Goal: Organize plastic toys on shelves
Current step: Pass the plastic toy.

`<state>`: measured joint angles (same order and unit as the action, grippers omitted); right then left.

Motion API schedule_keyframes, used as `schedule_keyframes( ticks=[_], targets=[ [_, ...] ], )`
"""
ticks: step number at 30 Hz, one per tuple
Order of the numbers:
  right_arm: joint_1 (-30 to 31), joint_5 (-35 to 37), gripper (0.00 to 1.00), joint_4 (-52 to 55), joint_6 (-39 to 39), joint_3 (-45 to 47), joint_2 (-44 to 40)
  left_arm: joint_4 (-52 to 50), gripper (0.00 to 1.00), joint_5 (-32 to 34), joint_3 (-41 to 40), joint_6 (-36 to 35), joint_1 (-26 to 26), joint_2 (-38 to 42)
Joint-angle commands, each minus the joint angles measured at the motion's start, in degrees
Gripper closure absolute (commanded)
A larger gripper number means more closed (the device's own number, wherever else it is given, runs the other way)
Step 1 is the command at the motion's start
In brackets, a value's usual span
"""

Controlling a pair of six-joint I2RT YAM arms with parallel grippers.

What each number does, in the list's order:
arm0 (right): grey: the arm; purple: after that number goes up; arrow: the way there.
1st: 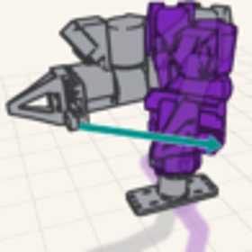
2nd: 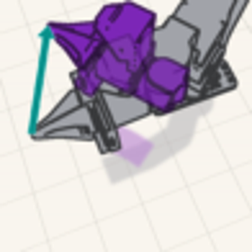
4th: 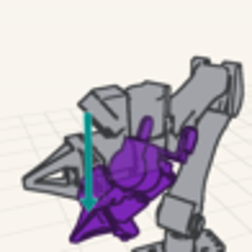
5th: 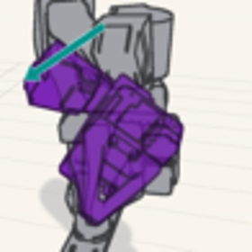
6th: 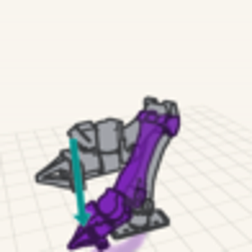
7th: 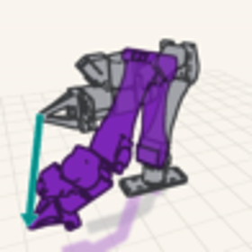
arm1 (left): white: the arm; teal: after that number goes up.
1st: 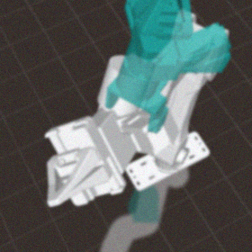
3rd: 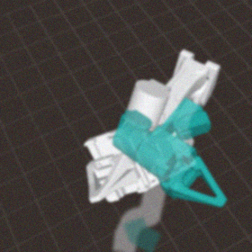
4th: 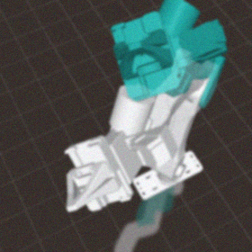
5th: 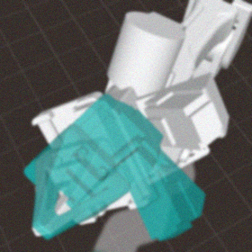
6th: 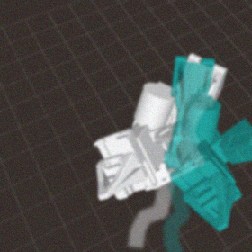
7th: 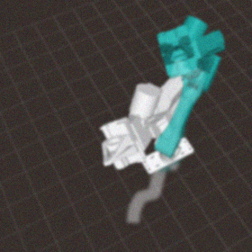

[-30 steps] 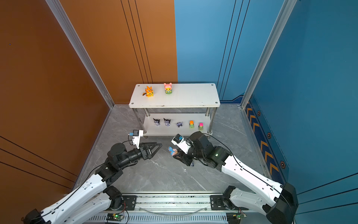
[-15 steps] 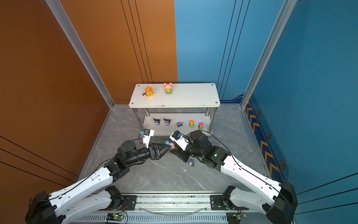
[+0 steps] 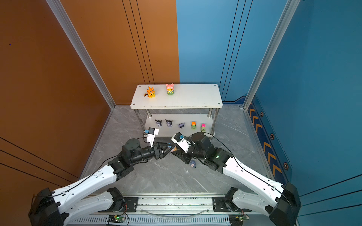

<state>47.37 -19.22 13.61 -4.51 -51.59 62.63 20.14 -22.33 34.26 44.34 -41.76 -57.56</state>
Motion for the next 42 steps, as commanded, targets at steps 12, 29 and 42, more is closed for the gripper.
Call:
schedule_keyframes(
  ticks=[12,29,42],
  targets=[
    [-0.2,-1.1,0.71,-3.5,1.0,0.9,-0.8,-6.9,0.60,3.7,3.9,-6.1,-2.0,1.0],
    [-0.4,-1.9,0.71,-3.4,1.3,1.5,-1.6,-8.5,0.72,3.6,5.6,-8.0,-2.1,0.1],
    [-0.7,-2.6,0.59,-3.7,1.9,1.7,-1.3,-10.4,0.79,4.6,7.2,-9.3,-2.2,-0.4]
  ],
)
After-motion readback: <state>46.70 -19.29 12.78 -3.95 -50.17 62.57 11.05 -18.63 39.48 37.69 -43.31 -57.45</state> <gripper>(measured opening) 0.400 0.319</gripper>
